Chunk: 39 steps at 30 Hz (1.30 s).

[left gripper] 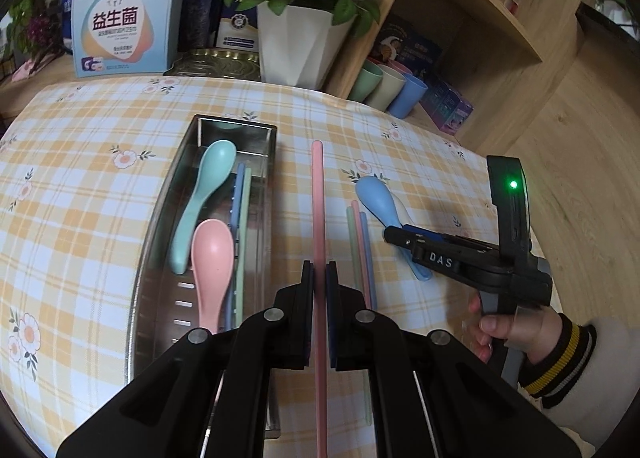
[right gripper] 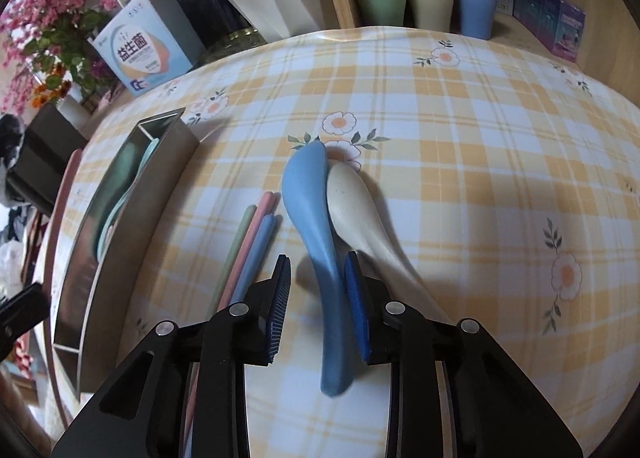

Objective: Organize utensils
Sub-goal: 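Grasp the blue spoon with the right gripper while the left holds the pink chopstick, then lower the pink chopstick into the basket and open the left gripper while the right holds the blue spoon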

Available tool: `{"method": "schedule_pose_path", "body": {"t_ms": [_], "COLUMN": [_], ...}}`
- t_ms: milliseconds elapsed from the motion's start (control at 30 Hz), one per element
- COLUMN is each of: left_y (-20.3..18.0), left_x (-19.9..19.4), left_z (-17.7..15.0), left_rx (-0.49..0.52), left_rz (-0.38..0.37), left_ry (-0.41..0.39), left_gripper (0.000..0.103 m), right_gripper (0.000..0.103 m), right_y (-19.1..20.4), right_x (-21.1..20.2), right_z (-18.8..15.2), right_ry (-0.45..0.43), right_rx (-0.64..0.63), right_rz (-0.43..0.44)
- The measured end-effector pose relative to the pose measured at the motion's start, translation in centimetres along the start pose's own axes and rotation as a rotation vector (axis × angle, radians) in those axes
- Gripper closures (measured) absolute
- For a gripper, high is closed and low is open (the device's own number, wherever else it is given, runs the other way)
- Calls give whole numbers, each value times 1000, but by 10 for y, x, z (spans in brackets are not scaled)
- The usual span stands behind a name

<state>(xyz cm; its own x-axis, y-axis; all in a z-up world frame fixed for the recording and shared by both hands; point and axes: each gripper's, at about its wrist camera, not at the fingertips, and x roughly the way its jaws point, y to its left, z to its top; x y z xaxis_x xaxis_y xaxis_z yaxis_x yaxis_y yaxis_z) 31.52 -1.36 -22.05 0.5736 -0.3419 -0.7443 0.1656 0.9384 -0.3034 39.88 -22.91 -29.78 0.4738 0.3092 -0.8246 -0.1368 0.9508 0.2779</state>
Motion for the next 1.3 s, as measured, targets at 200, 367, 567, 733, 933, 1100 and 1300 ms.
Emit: {"method": "schedule_pose_path", "body": {"t_ms": [200,367,567,733,933,1100,1300], "left_y": [7,13,19,23,25,30,47], "left_x": [-4,-5,-7,-11,-12,-14,-16], "left_z": [1,0,-3,-3,-5,-4,2], "left_rx": [-18,-37,-49,-58,-65,-70,-109], "left_rz": [-13,-19,-16,-11,-9,-6,-1], "left_ry": [-12,-13,-14,-20,-19,-23,-21], "left_gripper": [97,97,97,97,97,97,97], "right_gripper": [86,89,91,97,97,97,97], "right_y": [8,17,22,36,46,47,44], "right_x": [6,7,7,3,-9,-29,-57], "right_z": [9,9,7,2,-6,-14,-34], "right_ry": [17,29,24,3,-50,-114,-191], "right_rx": [-14,-53,-44,-68,-55,15,138], "right_rz": [-67,-118,-127,-116,-110,-70,19]}}
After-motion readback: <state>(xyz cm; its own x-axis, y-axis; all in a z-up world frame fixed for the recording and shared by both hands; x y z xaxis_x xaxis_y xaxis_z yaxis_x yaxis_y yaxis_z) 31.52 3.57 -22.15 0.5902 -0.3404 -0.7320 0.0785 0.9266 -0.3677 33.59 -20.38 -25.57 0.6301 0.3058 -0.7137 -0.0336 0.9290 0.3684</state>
